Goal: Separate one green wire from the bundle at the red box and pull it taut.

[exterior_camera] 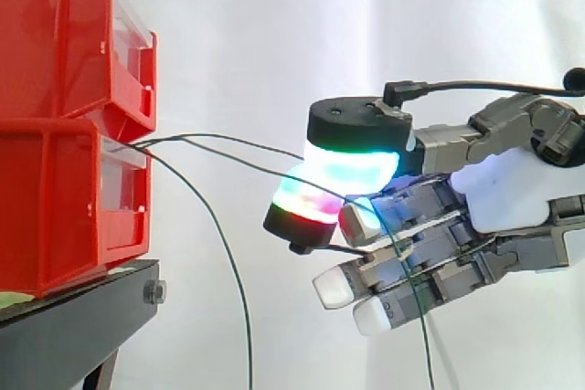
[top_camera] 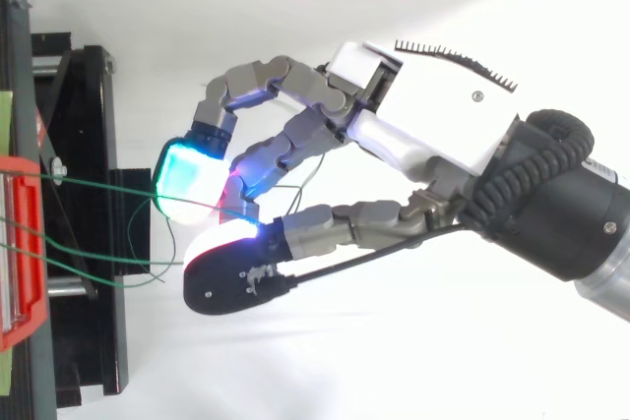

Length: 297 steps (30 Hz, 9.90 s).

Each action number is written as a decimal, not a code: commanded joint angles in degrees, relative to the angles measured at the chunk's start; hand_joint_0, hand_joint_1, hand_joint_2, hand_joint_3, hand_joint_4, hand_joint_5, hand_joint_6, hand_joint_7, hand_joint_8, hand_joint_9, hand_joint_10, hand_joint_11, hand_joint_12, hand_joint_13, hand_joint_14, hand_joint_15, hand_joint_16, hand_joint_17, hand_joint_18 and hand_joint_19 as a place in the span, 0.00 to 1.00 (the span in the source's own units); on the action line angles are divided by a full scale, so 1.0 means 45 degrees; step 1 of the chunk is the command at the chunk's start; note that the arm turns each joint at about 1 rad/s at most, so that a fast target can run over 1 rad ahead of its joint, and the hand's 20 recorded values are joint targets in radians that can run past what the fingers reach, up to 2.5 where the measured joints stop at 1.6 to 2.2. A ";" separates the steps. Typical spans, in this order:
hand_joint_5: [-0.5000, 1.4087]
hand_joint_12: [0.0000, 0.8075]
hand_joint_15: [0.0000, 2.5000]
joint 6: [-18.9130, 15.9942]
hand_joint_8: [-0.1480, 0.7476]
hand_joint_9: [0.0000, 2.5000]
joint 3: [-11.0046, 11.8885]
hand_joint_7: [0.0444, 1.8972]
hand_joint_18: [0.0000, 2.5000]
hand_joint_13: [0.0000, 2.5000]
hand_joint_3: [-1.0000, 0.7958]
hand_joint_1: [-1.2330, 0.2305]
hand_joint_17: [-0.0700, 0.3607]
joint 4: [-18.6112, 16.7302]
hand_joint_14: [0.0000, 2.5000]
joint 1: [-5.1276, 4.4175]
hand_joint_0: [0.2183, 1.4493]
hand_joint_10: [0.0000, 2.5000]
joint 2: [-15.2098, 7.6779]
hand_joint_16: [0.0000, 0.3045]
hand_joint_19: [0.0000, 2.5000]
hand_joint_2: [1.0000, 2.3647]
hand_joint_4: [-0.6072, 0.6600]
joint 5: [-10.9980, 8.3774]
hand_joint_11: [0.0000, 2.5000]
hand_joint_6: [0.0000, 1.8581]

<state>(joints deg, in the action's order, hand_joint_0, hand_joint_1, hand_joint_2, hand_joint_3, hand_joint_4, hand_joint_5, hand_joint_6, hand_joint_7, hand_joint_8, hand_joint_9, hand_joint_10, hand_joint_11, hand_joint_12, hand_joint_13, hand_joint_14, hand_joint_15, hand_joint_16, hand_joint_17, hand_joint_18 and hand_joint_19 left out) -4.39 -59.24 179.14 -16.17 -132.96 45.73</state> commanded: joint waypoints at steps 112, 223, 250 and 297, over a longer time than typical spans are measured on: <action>0.15 0.41 0.55 -0.0508 0.47 0.48 0.0996 0.52 0.38 0.64 0.38 0.38 0.43 0.1636 0.00 0.0274 0.33 0.01 0.0015 0.17 0.20 0.01 0.56 0.0287 0.42 0.48; 0.20 0.49 0.07 -0.1231 0.47 0.37 0.0234 0.73 0.23 0.23 0.48 0.27 0.45 0.1616 0.00 0.0118 0.33 0.00 -0.0004 0.18 0.07 0.01 0.45 0.0306 0.18 0.47; 0.20 0.50 0.07 -0.1133 0.48 0.38 -0.2051 0.74 0.25 0.24 0.48 0.27 0.46 -0.1978 0.00 -0.0078 0.33 0.01 -0.0004 0.19 0.07 0.00 0.45 0.0267 0.18 0.46; 0.20 0.50 0.08 -0.0918 0.48 0.39 -0.2637 0.74 0.25 0.24 0.49 0.26 0.46 -0.4126 0.00 -0.0234 0.33 0.01 -0.0004 0.19 0.07 0.00 0.45 0.0306 0.18 0.46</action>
<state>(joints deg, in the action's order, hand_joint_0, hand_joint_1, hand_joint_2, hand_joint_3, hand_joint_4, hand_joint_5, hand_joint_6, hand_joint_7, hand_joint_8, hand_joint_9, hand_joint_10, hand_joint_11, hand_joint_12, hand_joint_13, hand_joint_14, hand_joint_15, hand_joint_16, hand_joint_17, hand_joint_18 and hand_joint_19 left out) -8.53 -71.10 160.58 -17.30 -132.99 47.08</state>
